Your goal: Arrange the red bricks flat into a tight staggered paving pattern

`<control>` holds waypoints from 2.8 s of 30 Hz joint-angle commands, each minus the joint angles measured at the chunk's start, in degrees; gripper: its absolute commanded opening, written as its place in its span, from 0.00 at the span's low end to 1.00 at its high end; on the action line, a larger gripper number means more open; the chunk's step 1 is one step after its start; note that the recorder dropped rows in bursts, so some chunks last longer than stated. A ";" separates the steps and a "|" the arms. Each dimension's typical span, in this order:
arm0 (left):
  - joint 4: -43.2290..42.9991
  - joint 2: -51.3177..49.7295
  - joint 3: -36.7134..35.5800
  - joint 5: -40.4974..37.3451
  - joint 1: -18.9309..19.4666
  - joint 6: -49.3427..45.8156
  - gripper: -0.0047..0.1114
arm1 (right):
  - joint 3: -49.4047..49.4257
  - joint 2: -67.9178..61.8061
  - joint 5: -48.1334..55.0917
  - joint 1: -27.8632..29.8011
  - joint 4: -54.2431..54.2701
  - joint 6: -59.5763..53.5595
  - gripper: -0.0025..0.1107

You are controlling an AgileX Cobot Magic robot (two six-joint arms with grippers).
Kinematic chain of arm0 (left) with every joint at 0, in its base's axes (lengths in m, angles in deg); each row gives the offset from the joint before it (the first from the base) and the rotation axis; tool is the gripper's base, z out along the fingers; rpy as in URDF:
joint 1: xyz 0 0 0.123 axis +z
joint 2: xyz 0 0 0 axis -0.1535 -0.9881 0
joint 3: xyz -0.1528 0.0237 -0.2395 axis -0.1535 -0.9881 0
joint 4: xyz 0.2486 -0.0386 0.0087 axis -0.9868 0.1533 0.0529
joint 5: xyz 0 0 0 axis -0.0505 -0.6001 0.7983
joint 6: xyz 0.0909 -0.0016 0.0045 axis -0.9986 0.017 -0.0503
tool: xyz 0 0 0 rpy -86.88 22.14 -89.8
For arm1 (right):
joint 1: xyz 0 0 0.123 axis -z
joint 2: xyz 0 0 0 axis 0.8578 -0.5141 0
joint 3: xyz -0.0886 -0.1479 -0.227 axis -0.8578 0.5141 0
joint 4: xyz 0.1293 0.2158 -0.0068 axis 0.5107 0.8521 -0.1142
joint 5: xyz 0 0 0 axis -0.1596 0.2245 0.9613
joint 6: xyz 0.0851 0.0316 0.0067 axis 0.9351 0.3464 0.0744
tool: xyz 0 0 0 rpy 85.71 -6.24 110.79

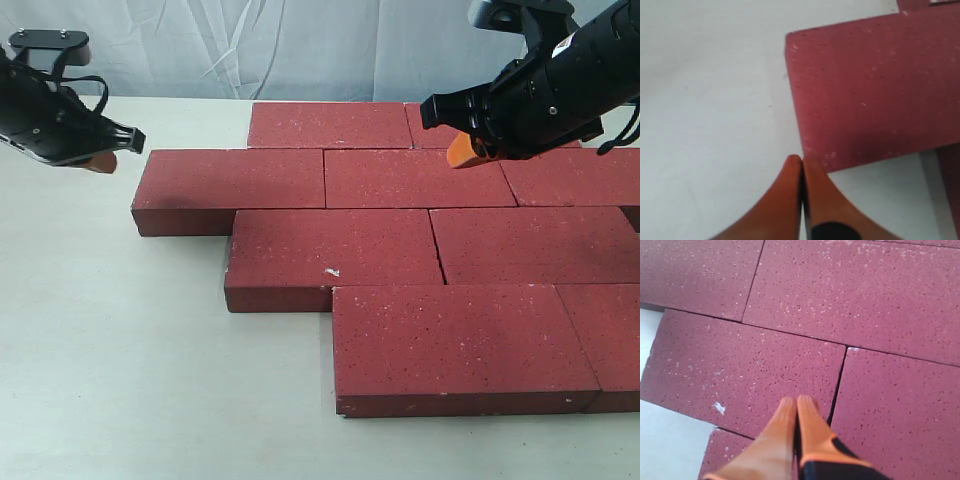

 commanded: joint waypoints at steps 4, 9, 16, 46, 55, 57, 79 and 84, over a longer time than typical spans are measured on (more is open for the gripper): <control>0.71 0.48 0.20 -4.73 -5.84 1.28 0.04 | 0.07 0.28 0.38 0.21 -0.45 -0.34 0.02; 0.71 0.48 0.20 -5.83 -8.61 1.43 0.04 | 0.07 0.28 0.38 0.21 -0.45 -0.34 0.02; 1.54 0.48 0.20 -6.88 -10.25 1.43 0.04 | 0.07 0.28 0.38 0.21 -0.45 -0.34 0.02; 19.47 -11.03 -2.37 -6.87 -10.25 -5.24 0.04 | 0.07 0.28 0.39 0.21 -0.21 -0.34 0.02; 23.70 -13.91 -2.37 -6.87 -10.25 -5.24 0.04 | 0.07 0.28 0.39 0.21 -0.21 -0.34 0.02; 25.95 -14.13 -2.37 -7.13 -10.25 -6.12 0.04 | 0.07 0.28 0.39 0.21 -0.21 -0.34 0.02; 28.83 -14.13 -2.37 -7.28 -15.75 -18.58 0.04 | 0.07 0.28 0.52 0.21 -0.20 -0.34 0.02; 25.22 -14.02 -2.37 -6.90 -15.24 -18.08 0.04 | 0.07 0.28 0.52 0.21 -0.20 -0.34 0.02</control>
